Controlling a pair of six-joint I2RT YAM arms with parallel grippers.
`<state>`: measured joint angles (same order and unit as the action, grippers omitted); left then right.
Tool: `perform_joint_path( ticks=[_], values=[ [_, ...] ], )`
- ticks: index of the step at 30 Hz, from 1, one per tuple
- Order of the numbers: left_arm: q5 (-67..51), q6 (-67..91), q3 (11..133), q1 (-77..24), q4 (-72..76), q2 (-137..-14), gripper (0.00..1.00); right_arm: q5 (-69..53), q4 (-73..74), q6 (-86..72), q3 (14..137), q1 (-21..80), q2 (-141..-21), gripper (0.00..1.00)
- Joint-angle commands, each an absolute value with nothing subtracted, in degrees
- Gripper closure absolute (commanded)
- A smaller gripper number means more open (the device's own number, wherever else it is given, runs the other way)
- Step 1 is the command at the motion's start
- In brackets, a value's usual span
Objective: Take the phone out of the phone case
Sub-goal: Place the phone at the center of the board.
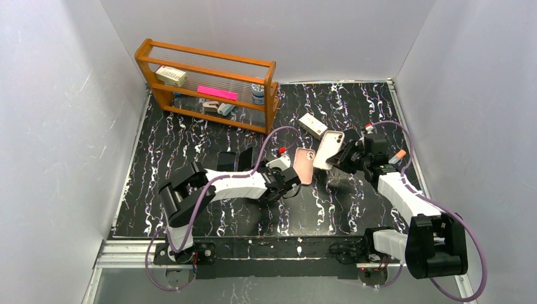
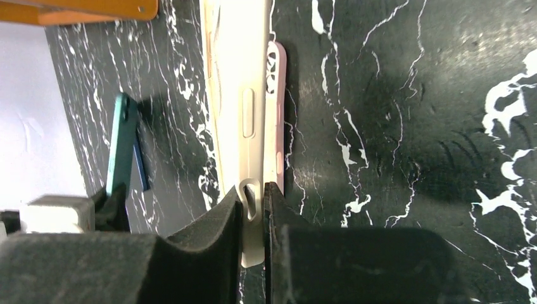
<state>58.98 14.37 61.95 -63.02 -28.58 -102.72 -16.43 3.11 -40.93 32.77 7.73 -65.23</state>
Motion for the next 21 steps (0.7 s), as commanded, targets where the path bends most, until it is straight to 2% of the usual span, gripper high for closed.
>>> perform_joint_path(
  ticks=[1, 13, 21],
  values=[
    [67.08, 16.64, 64.94, -62.23, -29.56, -105.36, 1.0, -22.44, 3.25, -37.3, 34.36, 7.12, -67.74, 0.99],
    [67.4, 21.79, 65.9, -62.23, -33.19, -112.17, 0.99, -19.0, 9.06, -32.06, 35.88, 5.95, -69.01, 0.99],
    [65.41, 23.69, 65.38, -62.23, -34.3, -112.51, 0.83, -19.27, 11.86, -29.08, 38.28, 5.87, -73.18, 0.99]
  ],
)
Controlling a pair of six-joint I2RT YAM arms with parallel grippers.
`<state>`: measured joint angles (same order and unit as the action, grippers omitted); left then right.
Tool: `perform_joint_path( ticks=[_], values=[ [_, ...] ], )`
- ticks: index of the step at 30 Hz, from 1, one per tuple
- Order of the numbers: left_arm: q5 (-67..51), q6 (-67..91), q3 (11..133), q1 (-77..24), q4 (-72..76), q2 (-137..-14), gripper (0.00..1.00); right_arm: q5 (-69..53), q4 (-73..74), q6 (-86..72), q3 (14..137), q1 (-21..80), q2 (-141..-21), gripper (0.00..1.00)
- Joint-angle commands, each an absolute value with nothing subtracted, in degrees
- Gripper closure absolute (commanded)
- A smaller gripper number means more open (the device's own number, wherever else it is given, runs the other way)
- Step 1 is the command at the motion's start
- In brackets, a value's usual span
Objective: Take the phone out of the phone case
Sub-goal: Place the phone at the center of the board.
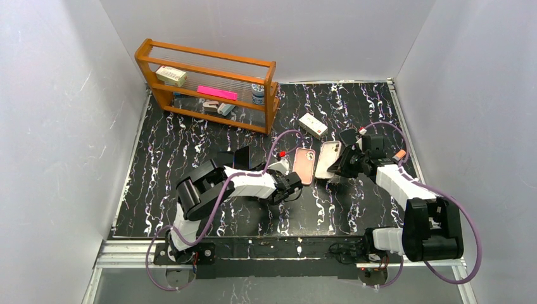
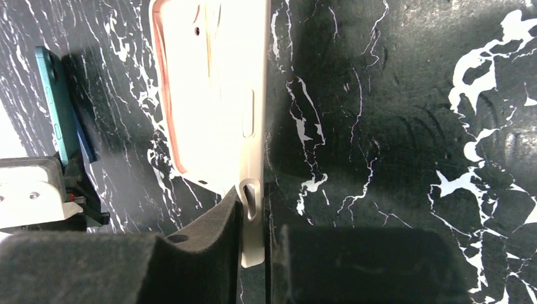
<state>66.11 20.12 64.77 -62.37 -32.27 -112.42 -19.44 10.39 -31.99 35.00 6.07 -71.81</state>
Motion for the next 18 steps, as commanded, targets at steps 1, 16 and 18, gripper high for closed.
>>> perform_joint_path(
  ticks=[1, 16, 18],
  values=[
    [65.21, 23.79, 65.5, -62.23, -34.44, -112.58, 0.81, -19.26, 12.17, -28.64, 38.42, 5.83, -73.66, 0.99],
    [61.98, 25.16, 65.78, -62.23, -35.55, -110.35, 0.49, -26.16, 13.84, -24.57, 41.14, 5.83, -81.77, 0.94],
    [61.02, 25.1, 65.71, -62.23, -35.59, -109.6, 0.45, -27.31, 13.15, -24.69, 41.17, 5.81, -83.14, 0.92]
  ],
)
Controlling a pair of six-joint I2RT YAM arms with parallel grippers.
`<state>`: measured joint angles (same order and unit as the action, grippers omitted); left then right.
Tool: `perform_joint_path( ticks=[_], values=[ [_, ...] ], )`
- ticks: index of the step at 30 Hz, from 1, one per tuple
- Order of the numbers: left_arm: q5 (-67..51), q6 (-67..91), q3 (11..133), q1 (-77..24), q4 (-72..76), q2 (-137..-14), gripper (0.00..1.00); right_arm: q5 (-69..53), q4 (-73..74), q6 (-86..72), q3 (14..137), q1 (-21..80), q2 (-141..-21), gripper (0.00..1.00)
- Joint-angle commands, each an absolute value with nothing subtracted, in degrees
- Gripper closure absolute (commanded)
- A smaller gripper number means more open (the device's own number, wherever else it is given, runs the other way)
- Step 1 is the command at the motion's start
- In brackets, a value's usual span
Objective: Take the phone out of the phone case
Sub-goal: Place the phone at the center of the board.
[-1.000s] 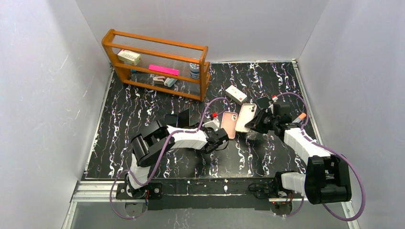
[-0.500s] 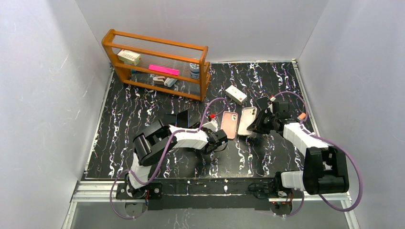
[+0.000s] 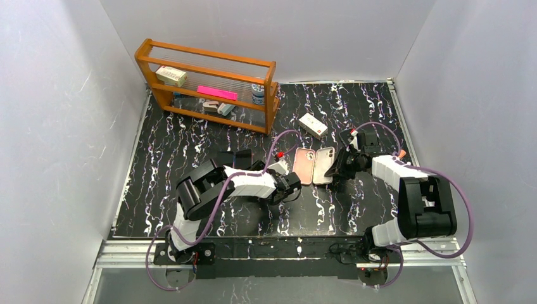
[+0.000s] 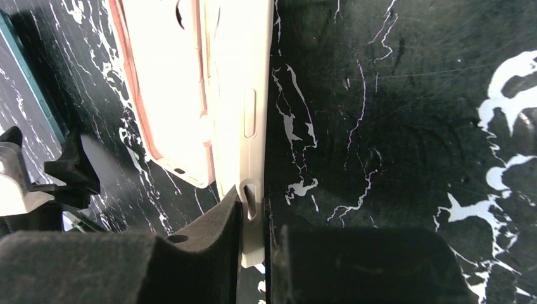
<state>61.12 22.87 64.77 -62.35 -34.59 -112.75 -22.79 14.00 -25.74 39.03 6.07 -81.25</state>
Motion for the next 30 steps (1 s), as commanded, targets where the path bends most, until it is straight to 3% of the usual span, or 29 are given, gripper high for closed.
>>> perform_joint_path(
  ticks=[1, 8, 14, 24, 30],
  values=[
    [60.66, 25.06, 65.85, -62.23, -35.63, -109.23, 0.43, -27.63, 13.22, -24.7, 41.36, 5.81, -83.74, 0.91],
    [58.32, 25.14, 65.57, -62.15, -35.9, -106.19, 0.3, -28.08, 14.46, -23.96, 42.18, 5.88, -85.97, 0.76],
    [56.07, 24.77, 65.15, -59.91, -35.43, -105.97, 0.29, -26.08, 16.59, -23.02, 43.25, 6.37, -87.18, 0.63],
    [50.49, 26.64, 62.86, -57.39, -34.84, -103.93, 0.24, -18.43, 21.16, -21.59, 45.7, 9.36, -87.97, 0.5],
    [46.36, 27.6, 60.54, -56.42, -33.81, -102.18, 0.19, -11.52, 23.92, -21.45, 46.82, 10.99, -87.49, 0.35]
  ],
)
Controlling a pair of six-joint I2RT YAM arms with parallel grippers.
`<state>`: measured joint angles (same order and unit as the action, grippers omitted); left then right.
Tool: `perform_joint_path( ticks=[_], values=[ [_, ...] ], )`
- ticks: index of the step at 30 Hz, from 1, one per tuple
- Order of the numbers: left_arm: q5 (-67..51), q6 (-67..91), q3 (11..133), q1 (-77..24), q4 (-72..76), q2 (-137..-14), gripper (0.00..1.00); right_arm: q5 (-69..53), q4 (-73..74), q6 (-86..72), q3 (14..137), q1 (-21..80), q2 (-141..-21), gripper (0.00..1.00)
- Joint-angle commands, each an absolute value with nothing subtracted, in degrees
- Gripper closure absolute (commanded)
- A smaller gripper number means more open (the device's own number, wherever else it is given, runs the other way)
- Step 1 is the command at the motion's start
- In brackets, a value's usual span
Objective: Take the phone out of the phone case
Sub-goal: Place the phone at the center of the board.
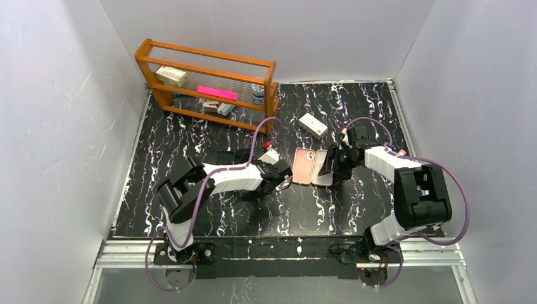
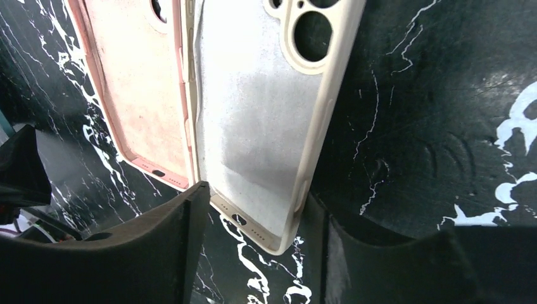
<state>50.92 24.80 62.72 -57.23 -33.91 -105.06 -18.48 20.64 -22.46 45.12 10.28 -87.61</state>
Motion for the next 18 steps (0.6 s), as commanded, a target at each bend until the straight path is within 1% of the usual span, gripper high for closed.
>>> perform_joint_path(
  ticks=[1, 6, 9, 12, 14, 15, 18],
  values=[
    [46.01, 27.74, 60.09, -56.17, -33.59, -101.81, 0.16, -10.8, 24.06, -21.52, 46.77, 11.2, -87.26, 0.32],
    [42.4, 28.12, 58.4, -54.45, -32.2, -99.99, 0.15, -7.92, 24.85, -21.69, 46.95, 11.55, -86.5, 0.23],
    [38.66, 28.17, 57.47, -53.53, -30.34, -98.45, 0.15, -6.47, 25.22, -21.68, 47.4, 11.69, -86.04, 0.19],
    [35.31, 28.66, 56.63, -52.78, -28.46, -96.67, 0.14, -5.96, 25.29, -21.77, 47.93, 11.93, -85.3, 0.12],
    [33.88, 29.14, 55.96, -52.36, -27.91, -95.63, 0.14, -5.73, 24.99, -21.64, 48.22, 11.95, -84.65, 0.11],
    [33.22, 29.3, 55.63, -52.07, -27.62, -95.03, 0.11, -5.65, 25.03, -21.44, 48.51, 11.94, -84.28, 0.1],
    [30.79, 29.77, 54.43, -50.99, -26.23, -93.17, 0.09, -4.49, 25.36, -20.11, 50.22, 11.85, -83.5, 0.08]
  ],
)
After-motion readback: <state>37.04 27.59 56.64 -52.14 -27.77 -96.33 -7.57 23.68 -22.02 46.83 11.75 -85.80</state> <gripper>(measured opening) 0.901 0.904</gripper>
